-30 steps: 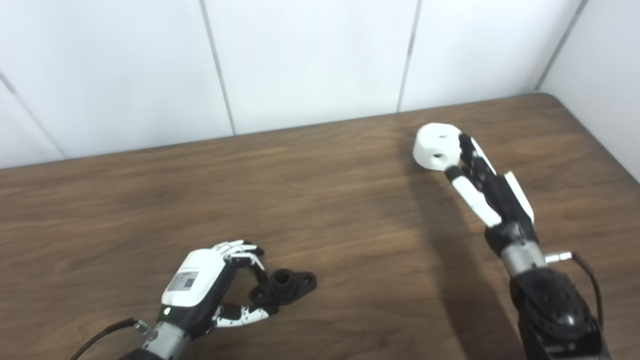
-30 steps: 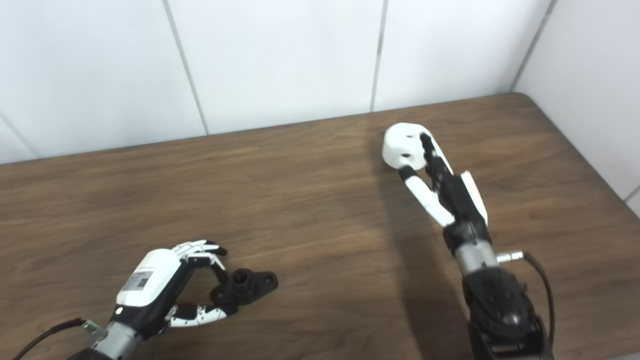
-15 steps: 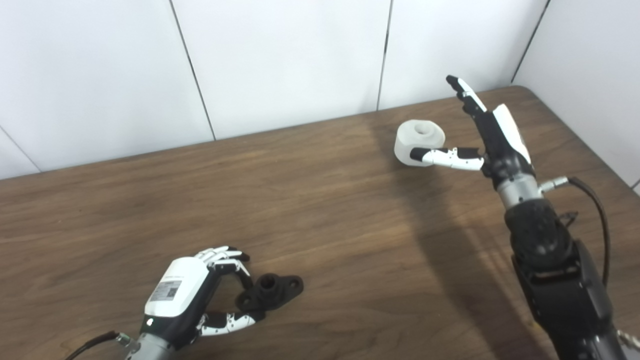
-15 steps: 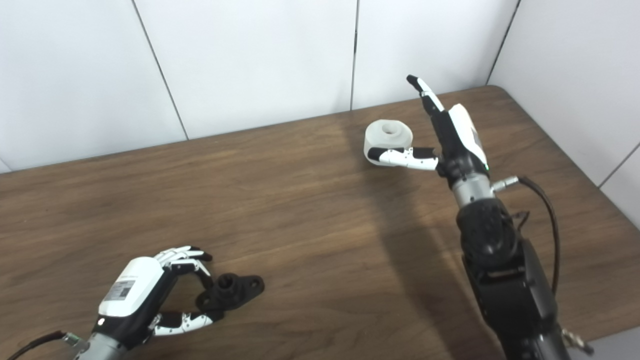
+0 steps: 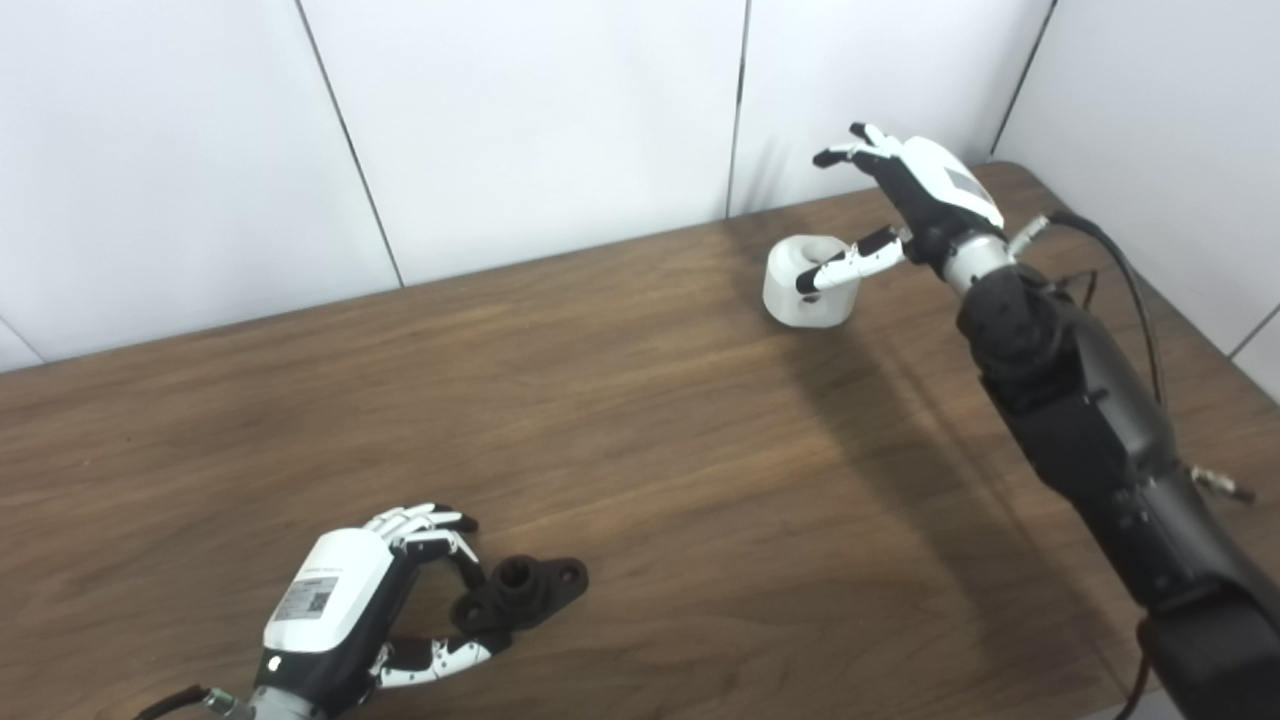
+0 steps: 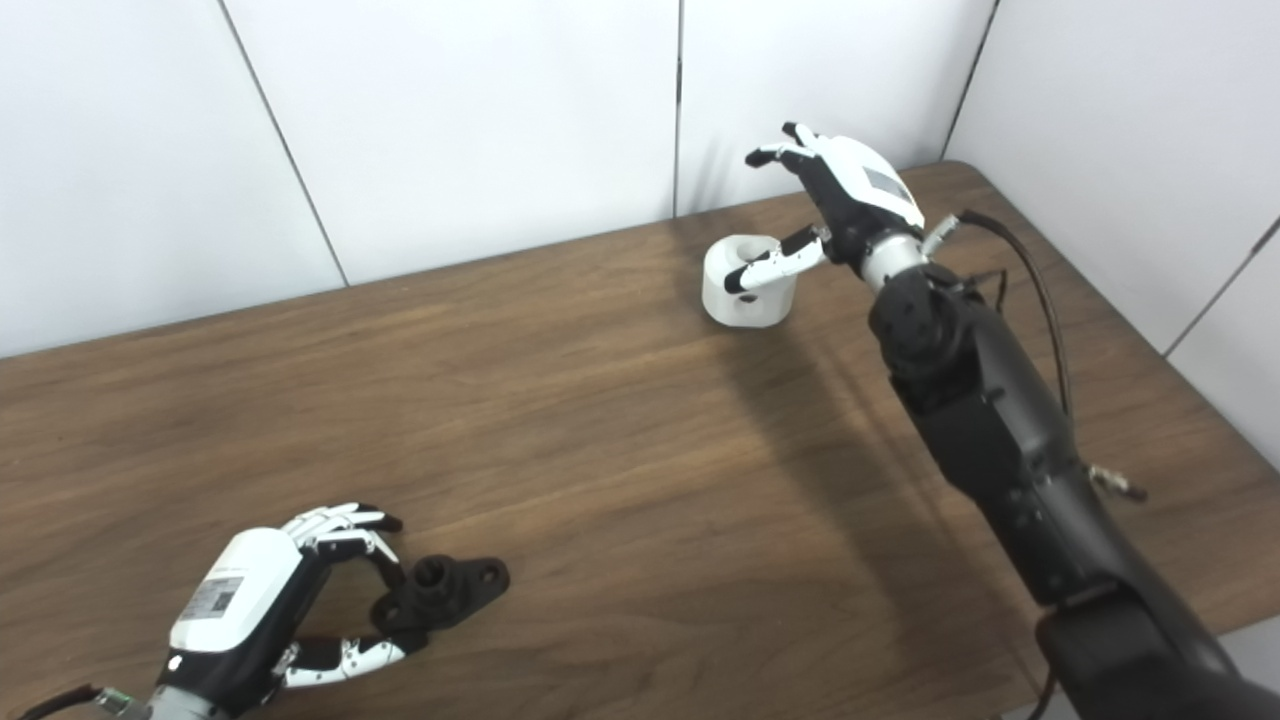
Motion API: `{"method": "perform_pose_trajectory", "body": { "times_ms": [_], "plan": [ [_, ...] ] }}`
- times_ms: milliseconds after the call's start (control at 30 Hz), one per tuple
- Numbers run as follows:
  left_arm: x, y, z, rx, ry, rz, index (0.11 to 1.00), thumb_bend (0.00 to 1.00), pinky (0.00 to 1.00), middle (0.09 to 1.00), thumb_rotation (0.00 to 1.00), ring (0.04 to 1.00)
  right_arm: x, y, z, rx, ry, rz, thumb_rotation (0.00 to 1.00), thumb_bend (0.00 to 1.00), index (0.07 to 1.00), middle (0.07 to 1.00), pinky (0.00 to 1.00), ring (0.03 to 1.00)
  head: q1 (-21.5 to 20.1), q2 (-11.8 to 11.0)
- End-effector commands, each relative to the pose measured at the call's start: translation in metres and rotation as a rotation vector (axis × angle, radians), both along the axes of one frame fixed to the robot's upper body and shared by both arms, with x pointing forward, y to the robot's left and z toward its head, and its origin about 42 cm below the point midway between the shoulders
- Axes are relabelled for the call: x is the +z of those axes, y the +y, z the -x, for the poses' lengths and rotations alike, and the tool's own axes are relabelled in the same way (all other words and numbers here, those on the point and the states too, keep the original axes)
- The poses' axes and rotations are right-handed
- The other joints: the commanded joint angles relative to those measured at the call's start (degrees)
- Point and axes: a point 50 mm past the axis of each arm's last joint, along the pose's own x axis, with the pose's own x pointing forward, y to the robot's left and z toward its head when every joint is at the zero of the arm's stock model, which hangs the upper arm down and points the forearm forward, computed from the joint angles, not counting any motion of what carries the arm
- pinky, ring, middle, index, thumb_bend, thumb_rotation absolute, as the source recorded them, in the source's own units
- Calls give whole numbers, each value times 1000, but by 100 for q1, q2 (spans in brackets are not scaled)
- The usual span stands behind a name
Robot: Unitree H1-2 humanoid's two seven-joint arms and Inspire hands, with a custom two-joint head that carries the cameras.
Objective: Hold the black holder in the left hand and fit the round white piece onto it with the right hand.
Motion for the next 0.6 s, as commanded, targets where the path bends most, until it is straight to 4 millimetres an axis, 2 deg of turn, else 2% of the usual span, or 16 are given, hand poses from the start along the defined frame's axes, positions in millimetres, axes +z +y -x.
{"method": "perform_pose_trajectory", "body": {
  "times_ms": [0, 300, 567],
  "plan": [
    [-16, 14, 10, 14, 89, -80, 488, 519, 846, 777, 54, 847, 36, -5, -10, -17, -65, 60, 242, 1000, 819, 985, 906, 1000, -78, -17],
    [-16, 16, 8, 27, 77, -72, 488, 521, 825, 770, 53, 841, 50, -12, -27, -11, 22, 96, 260, 1000, 822, 975, 896, 1000, -91, -23],
    [-17, 16, 8, 31, 71, -75, 488, 521, 820, 767, 54, 841, 48, -12, -35, -8, 78, 119, 264, 1000, 821, 972, 875, 1000, -67, -28]
  ]
}}
